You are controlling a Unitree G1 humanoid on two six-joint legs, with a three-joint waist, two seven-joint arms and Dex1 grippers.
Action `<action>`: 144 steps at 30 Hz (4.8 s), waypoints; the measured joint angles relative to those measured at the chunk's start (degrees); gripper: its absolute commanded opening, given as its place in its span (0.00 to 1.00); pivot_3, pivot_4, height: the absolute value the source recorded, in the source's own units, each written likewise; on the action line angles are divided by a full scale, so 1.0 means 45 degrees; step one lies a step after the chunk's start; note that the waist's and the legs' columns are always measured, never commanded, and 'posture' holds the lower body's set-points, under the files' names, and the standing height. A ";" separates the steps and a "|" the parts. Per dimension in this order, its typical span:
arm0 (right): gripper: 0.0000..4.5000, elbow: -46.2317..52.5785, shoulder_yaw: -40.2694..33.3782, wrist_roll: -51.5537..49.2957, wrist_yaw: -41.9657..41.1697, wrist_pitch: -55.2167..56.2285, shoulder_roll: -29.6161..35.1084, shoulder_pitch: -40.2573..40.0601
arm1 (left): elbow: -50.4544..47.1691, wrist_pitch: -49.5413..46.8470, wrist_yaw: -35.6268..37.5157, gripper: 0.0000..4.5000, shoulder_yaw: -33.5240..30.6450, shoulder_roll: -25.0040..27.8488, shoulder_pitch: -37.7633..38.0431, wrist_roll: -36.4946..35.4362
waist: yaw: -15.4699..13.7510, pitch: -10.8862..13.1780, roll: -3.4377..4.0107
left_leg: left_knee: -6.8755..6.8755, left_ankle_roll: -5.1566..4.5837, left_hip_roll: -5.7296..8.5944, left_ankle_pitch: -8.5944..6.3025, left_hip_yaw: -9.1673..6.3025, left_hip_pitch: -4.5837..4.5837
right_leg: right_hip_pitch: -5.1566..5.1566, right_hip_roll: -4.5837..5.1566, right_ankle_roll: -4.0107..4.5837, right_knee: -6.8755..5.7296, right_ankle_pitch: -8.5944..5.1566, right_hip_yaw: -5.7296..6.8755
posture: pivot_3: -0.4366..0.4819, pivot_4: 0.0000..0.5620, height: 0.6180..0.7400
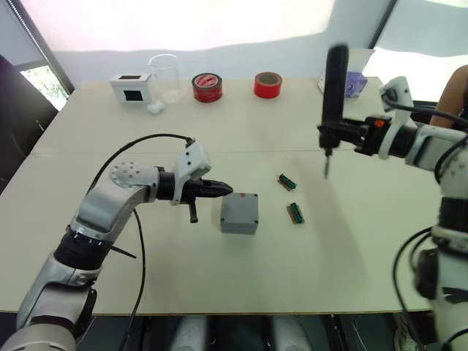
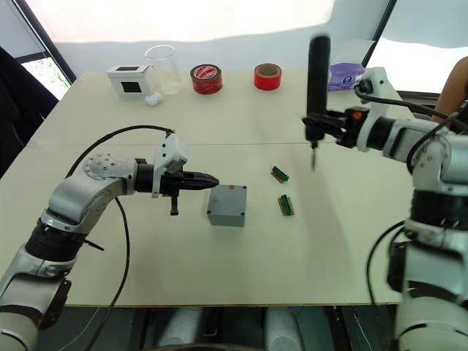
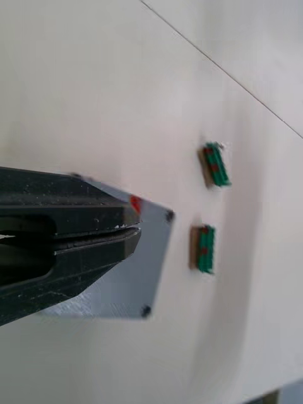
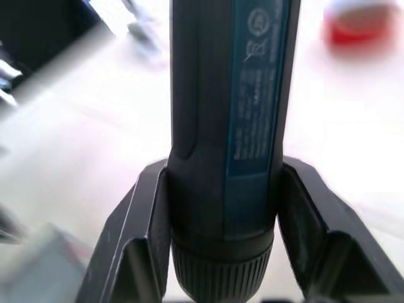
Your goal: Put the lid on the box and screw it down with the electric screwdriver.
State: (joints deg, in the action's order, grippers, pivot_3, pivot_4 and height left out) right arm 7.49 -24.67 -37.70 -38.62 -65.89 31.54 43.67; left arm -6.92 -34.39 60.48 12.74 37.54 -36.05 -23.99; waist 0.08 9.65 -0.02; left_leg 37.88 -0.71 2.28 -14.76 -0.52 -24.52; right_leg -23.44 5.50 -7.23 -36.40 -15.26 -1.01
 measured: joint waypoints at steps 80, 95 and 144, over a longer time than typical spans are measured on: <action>0.39 0.2767 0.5924 0.2690 0.2308 0.9041 -0.3270 -0.5874 | 0.0396 0.0504 0.0344 0.00 0.1603 -0.1330 0.0157 0.2409 | 0.0117 -0.0113 -0.0110 | 0.0008 -0.0040 0.0019 -0.0026 -0.0012 0.0262 | 0.0214 0.0011 0.0029 -0.0095 -0.0040 -0.0014 | 0.48 0.27 1.00; 0.39 0.2763 0.5958 0.2700 0.2365 0.8989 -0.3324 -0.5840 | 0.0388 0.0558 0.0308 0.00 0.1591 -0.1345 0.0221 0.2409 | 0.0116 -0.0115 -0.0108 | -0.0010 -0.0039 0.0016 -0.0027 -0.0024 0.0262 | 0.0228 0.0017 0.0028 -0.0049 -0.0040 -0.0004 | 0.48 0.27 1.00; 0.39 -0.2331 0.1360 -0.3542 0.5433 -0.5829 0.5552 -0.3029 | -0.2941 -0.2259 0.0971 0.00 0.0076 0.0007 0.0486 -0.1089 | 0.0174 -0.0028 -0.0018 | -0.0118 -0.0026 0.0008 -0.0009 0.0027 0.0021 | -0.0014 0.0026 0.0036 0.0056 -0.0018 0.0001 | 0.48 0.27 1.00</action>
State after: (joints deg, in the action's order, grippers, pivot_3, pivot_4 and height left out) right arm -3.00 -18.55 -53.64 -14.17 -92.12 56.53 30.04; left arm -20.16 -44.56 64.85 13.08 37.57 -33.86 -28.88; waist 0.86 9.53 -0.10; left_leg 37.35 -0.83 2.32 -14.80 -0.40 -24.43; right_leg -23.51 5.62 -7.07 -36.15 -15.34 -1.00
